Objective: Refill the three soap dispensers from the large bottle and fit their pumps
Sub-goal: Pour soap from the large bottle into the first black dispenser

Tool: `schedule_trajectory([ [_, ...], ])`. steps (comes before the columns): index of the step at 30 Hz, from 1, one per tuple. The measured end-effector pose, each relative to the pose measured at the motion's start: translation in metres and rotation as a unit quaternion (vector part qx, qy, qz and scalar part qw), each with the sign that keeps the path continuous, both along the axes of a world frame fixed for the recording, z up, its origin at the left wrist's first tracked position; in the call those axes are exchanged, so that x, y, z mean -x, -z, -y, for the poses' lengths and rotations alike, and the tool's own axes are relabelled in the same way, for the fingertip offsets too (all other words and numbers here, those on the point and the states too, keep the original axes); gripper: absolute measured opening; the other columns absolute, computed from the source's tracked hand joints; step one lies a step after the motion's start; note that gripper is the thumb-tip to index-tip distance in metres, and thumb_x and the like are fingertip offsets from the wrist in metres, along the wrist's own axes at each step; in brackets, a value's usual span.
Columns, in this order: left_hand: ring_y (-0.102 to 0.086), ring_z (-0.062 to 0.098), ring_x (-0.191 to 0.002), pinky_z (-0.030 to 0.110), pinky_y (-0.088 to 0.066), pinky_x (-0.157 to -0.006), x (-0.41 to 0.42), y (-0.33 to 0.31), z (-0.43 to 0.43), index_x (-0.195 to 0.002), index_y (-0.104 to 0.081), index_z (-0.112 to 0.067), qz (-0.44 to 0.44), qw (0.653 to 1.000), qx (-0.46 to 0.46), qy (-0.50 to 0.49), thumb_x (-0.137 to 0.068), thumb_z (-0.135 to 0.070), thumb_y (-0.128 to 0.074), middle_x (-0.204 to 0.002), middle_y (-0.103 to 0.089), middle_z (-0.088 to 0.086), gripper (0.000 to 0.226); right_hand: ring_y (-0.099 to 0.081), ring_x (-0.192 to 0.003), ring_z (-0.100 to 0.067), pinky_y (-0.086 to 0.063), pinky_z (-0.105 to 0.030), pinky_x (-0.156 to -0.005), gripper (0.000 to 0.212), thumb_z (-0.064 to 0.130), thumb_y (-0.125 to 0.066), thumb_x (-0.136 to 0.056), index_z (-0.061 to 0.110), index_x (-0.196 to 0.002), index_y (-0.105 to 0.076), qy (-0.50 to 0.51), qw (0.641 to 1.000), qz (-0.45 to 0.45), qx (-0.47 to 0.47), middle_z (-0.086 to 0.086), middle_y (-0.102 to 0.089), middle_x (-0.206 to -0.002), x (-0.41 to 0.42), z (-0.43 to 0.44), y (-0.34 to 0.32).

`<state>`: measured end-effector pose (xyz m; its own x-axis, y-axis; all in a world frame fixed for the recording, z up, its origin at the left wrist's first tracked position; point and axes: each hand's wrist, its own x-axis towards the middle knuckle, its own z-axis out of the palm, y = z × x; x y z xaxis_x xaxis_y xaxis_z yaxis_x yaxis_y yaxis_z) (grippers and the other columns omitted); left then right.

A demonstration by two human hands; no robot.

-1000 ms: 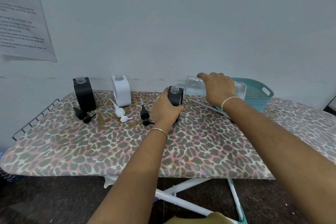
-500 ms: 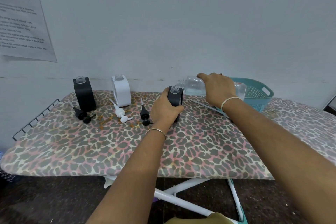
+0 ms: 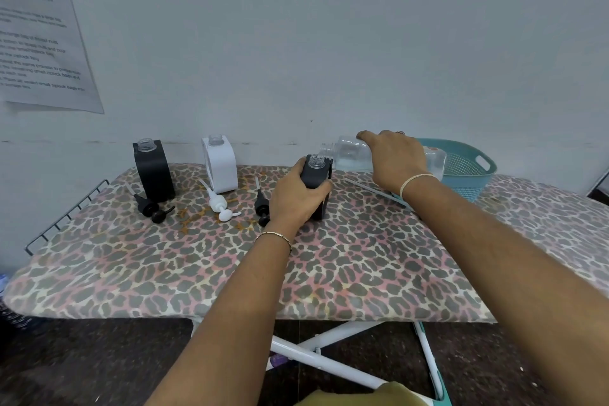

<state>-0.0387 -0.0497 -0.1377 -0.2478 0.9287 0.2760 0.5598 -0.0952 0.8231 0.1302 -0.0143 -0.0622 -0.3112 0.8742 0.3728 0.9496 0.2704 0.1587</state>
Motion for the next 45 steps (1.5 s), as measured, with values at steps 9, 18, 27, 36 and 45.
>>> schedule_trajectory([
  [9,-0.053,0.008,-0.092,0.028,-0.05,-0.085,0.0017,-0.0012,0.0003,-0.139,-0.044,-0.033,0.038,0.999,0.019,0.001,-0.083,-0.04,-0.064,-0.099,-0.052,-0.019,0.06,-0.059,-0.095,-0.029,-0.04,-0.033,-0.069,0.063,0.0,-0.059,-0.081,0.025,-0.137,-0.043,0.0,1.0,-0.003,-0.007,-0.008,-0.062,-0.101,0.0001,-0.001,0.001],
  [18,-0.054,0.008,-0.095,0.031,-0.051,-0.088,0.0029,-0.0001,-0.0028,-0.14,-0.043,-0.035,0.051,0.998,0.033,-0.001,-0.08,-0.043,-0.065,-0.104,-0.052,-0.019,0.065,-0.059,-0.095,-0.029,-0.039,-0.032,-0.068,0.063,-0.001,-0.058,-0.081,0.025,-0.136,-0.043,-0.001,1.0,-0.003,-0.007,-0.008,-0.061,-0.099,0.0004,-0.0027,0.0028],
  [27,-0.057,0.01,-0.098,0.033,-0.052,-0.091,0.0033,0.0,-0.0027,-0.14,-0.044,-0.032,0.063,0.998,0.032,0.002,-0.077,-0.04,-0.068,-0.112,-0.059,-0.014,0.068,-0.06,-0.094,-0.029,-0.04,-0.033,-0.069,0.061,0.001,-0.059,-0.081,0.024,-0.136,-0.044,-0.006,1.0,-0.007,-0.015,-0.008,-0.062,-0.1,-0.0007,-0.0024,0.004],
  [36,-0.056,0.009,-0.097,0.031,-0.052,-0.09,0.0033,-0.002,-0.0025,-0.139,-0.046,-0.033,0.068,0.997,0.042,0.002,-0.074,-0.039,-0.071,-0.109,-0.058,-0.016,0.069,-0.059,-0.094,-0.029,-0.039,-0.032,-0.065,0.064,-0.001,-0.058,-0.08,0.025,-0.137,-0.043,-0.005,1.0,-0.015,-0.003,-0.007,-0.061,-0.098,-0.0004,-0.0029,0.0046],
  [45,-0.055,0.009,-0.096,0.023,-0.046,-0.084,0.0051,-0.0087,-0.0022,-0.138,-0.048,-0.027,0.079,0.995,0.053,0.013,-0.075,-0.03,-0.073,-0.114,-0.059,-0.01,0.069,-0.059,-0.089,-0.029,-0.038,-0.031,-0.063,0.063,0.001,-0.059,-0.078,0.022,-0.135,-0.042,0.001,0.999,-0.029,0.014,-0.007,-0.06,-0.093,-0.002,0.0008,0.0065],
])
